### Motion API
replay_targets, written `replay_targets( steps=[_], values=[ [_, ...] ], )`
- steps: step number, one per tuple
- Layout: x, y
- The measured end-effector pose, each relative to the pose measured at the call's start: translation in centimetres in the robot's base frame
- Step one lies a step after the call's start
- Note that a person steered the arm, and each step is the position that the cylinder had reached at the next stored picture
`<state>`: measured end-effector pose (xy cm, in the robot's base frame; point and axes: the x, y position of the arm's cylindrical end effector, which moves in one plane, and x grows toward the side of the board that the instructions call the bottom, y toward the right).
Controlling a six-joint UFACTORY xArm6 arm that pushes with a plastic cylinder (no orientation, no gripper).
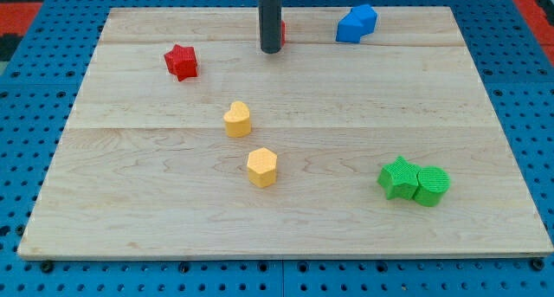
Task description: Push the red star closer to the red circle
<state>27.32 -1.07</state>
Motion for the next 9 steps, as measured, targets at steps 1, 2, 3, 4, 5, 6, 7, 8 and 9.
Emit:
replay_targets(
  steps=[1, 2, 3, 4, 5, 6, 7, 8, 9],
  values=[
    [0.2, 0.2],
    [7.7, -1.4],
    [11.4, -9.5],
    [11.3, -17.2],
    [7.9, -14.2],
    [5.9, -9.5],
    [8.9, -9.0],
    [8.6, -12.5],
    [3.5, -10.9]
  ],
)
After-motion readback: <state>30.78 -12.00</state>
